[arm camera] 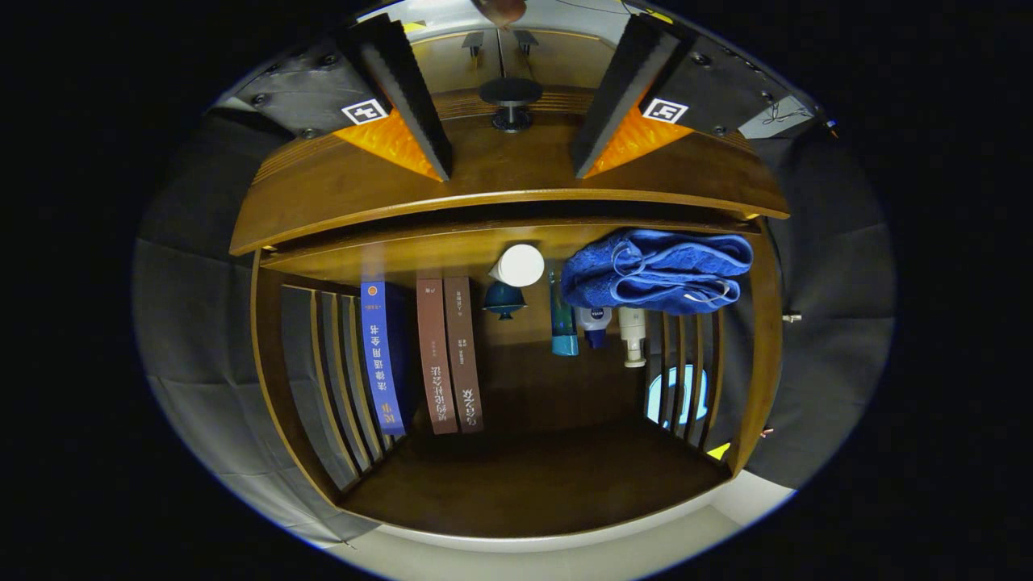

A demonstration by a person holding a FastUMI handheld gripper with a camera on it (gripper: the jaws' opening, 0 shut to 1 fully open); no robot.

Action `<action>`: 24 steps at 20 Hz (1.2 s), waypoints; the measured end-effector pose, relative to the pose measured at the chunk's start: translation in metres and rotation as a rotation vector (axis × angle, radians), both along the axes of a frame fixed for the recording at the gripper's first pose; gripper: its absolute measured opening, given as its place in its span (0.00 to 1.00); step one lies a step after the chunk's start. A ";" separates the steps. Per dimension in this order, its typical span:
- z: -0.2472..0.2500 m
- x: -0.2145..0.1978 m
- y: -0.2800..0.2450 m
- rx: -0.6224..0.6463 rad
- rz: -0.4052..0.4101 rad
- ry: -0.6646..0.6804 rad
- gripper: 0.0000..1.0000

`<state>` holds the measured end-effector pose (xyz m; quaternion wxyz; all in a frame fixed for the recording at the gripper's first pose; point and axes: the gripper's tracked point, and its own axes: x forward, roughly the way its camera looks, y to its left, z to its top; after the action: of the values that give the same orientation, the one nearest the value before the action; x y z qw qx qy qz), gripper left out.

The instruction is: Pull open the drawer, take out the items inside it, and place them on the countertop above the cabinet.

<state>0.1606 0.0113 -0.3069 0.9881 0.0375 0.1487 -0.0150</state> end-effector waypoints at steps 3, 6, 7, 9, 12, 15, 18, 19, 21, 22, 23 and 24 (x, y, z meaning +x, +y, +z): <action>-0.003 0.007 0.000 -0.005 0.000 0.001 0.99; -0.005 0.016 0.000 0.001 -0.003 0.001 0.98; -0.006 0.019 0.000 0.004 -0.004 0.003 0.99; -0.008 0.023 -0.001 0.004 -0.012 0.008 0.99; -0.008 0.023 -0.001 0.009 -0.018 -0.005 0.98; -0.007 0.023 -0.001 0.004 -0.017 -0.005 0.99; -0.008 0.022 -0.002 -0.005 -0.012 0.007 0.98; -0.008 0.023 -0.002 -0.003 -0.012 0.010 0.98; -0.008 0.022 -0.001 0.004 -0.006 0.026 0.98; -0.007 0.021 -0.001 0.008 -0.002 0.035 0.99; -0.005 0.021 -0.002 0.010 -0.003 0.042 0.99; -0.001 0.019 -0.003 0.015 -0.002 0.042 0.99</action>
<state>0.1795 0.0085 -0.3076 0.9844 0.0449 0.1694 -0.0158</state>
